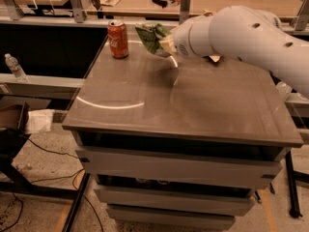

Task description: Move green jalapeno chip bag near coke can

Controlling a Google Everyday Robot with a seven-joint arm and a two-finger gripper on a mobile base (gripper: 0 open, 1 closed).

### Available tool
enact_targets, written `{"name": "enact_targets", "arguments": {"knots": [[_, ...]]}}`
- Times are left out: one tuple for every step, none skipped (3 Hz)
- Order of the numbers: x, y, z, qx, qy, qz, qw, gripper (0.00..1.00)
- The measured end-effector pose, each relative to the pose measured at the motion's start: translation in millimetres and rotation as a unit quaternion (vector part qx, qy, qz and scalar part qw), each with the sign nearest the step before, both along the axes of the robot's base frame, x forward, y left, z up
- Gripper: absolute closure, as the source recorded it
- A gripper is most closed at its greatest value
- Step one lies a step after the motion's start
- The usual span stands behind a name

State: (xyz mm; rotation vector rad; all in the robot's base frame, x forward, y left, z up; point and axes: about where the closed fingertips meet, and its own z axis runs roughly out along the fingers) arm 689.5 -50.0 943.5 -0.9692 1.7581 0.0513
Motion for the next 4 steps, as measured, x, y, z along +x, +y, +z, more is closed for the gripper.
{"name": "enact_targets", "arguments": {"knots": [[18.5, 19.2, 1.7, 0.01, 0.003, 0.014, 0.9999, 1.0], [37.5, 34.6, -9.3, 0.015, 0.017, 0.021, 0.9995, 1.0], [46.3, 43.6, -19.2, 0.028, 0.028, 0.035, 0.9986, 1.0], [54.0, 47.6, -27.5, 0.054, 0.058, 0.061, 0.995, 0.84]]}}
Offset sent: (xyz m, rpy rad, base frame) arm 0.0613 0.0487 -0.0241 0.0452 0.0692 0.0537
